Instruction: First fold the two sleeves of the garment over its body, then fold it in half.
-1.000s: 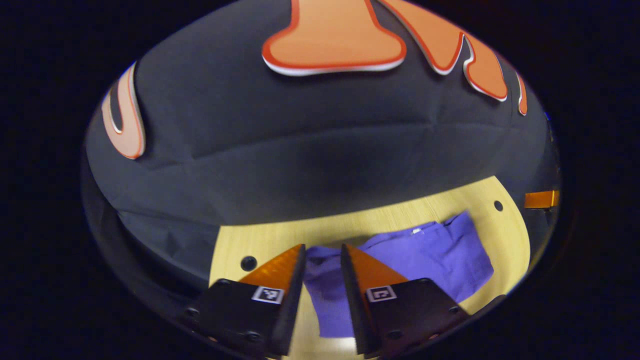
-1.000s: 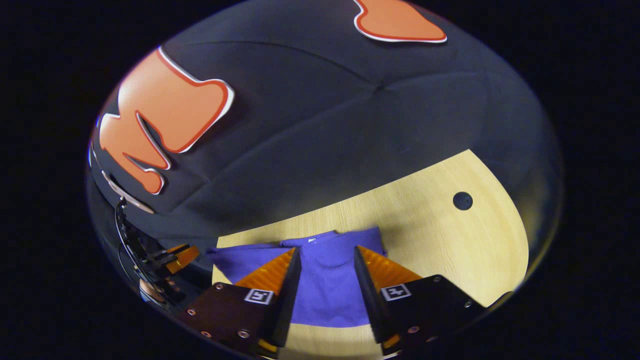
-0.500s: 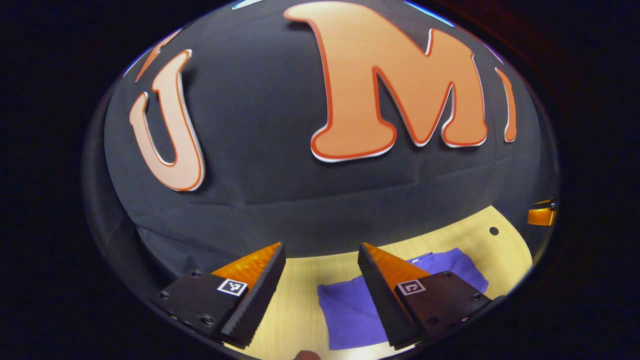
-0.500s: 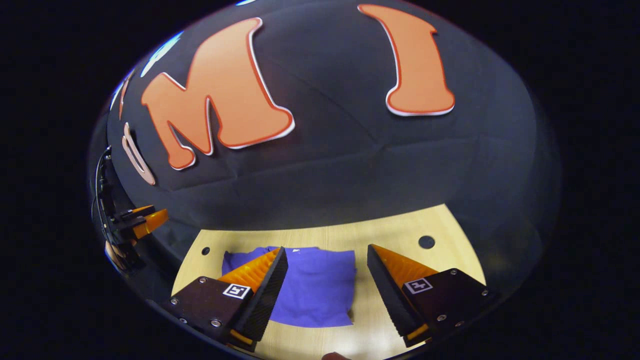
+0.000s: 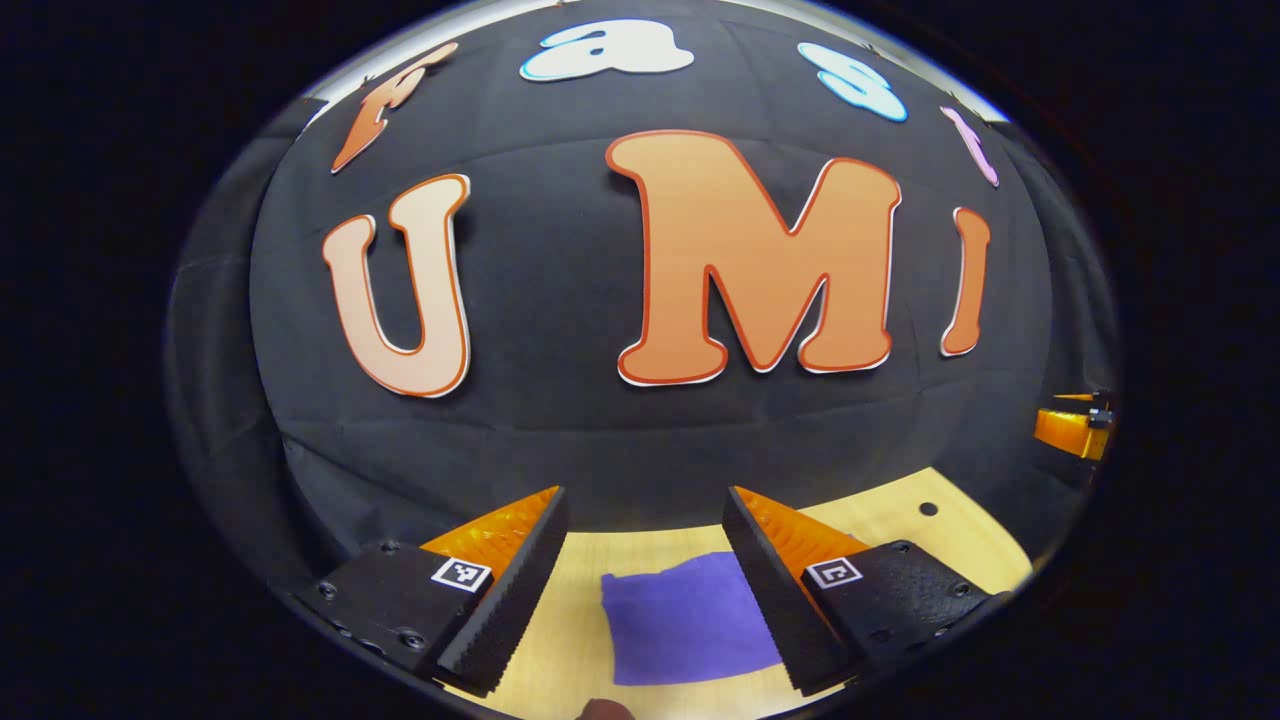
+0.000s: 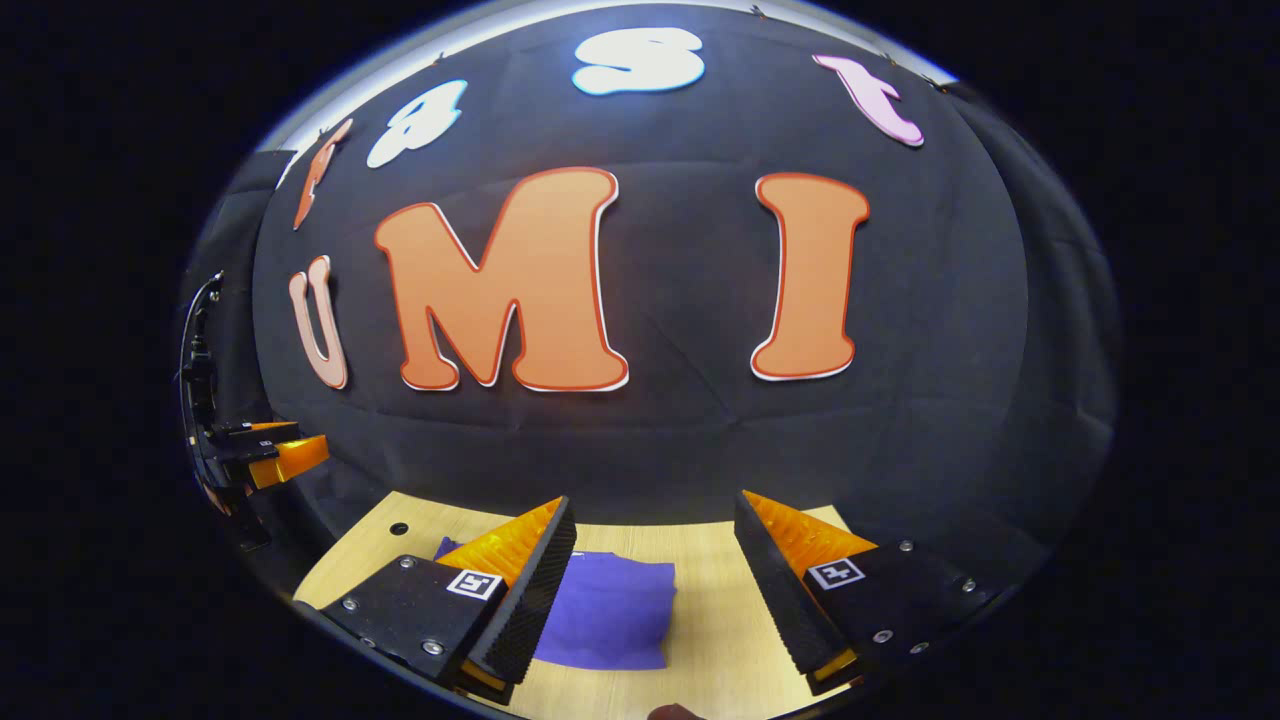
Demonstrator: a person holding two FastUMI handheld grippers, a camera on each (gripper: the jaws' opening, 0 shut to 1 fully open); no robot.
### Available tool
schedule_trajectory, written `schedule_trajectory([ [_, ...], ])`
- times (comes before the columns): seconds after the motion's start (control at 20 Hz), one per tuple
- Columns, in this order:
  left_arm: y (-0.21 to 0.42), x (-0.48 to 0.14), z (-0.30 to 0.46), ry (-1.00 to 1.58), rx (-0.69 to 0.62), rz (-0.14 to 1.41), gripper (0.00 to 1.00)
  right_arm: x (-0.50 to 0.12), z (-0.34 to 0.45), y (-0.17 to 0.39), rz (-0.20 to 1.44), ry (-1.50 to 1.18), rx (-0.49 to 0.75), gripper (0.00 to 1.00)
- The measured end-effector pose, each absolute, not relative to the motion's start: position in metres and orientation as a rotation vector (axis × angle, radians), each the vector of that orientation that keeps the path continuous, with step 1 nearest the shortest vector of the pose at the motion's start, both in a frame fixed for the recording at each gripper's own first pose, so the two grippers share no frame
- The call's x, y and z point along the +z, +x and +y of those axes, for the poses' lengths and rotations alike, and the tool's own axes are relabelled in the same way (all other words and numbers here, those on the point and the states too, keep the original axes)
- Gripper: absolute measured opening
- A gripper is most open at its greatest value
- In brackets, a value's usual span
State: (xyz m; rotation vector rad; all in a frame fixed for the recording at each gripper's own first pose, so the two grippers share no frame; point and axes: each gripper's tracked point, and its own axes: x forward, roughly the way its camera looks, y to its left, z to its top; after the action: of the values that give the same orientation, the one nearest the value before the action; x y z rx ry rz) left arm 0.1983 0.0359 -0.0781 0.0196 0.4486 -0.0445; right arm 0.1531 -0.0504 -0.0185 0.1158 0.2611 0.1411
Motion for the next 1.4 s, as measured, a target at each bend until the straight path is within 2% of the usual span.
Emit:
schedule_trajectory([
  [0.05, 0.190, -0.073, 0.038, 0.029, -0.033, 0.429, 0.99, -0.013, -0.053, 0.146, 0.241, 0.101, 0.138, 0.95],
  [0.1, 0.180, -0.066, 0.041, 0.040, -0.021, 0.409, 0.99, -0.005, -0.057, 0.139, 0.213, 0.090, 0.126, 1.00],
  [0.15, 0.173, -0.057, 0.040, 0.047, -0.018, 0.382, 1.00, 0.003, -0.060, 0.131, 0.182, 0.077, 0.116, 0.95],
  [0.4, 0.130, -0.024, 0.032, 0.074, 0.010, 0.254, 0.98, 0.034, -0.058, 0.094, 0.027, 0.026, 0.097, 0.95],
  [0.65, 0.088, -0.018, 0.014, 0.045, 0.037, 0.163, 1.00, 0.020, -0.020, 0.058, -0.019, -0.011, 0.160, 0.95],
  [0.7, 0.080, -0.020, 0.010, 0.036, 0.043, 0.158, 0.98, 0.015, -0.013, 0.053, -0.018, -0.013, 0.173, 0.94],
  [0.9, 0.058, -0.031, -0.002, 0.041, 0.066, 0.149, 1.00, 0.004, -0.001, 0.037, -0.025, 0.002, 0.224, 0.94],
  [0.95, 0.053, -0.033, -0.006, 0.046, 0.073, 0.148, 0.98, 0.003, -0.002, 0.036, -0.028, 0.007, 0.231, 0.95],
  [1.4, 0.027, -0.052, -0.014, 0.033, 0.136, 0.173, 1.00, -0.003, -0.011, 0.028, -0.051, 0.051, 0.276, 0.95],
])
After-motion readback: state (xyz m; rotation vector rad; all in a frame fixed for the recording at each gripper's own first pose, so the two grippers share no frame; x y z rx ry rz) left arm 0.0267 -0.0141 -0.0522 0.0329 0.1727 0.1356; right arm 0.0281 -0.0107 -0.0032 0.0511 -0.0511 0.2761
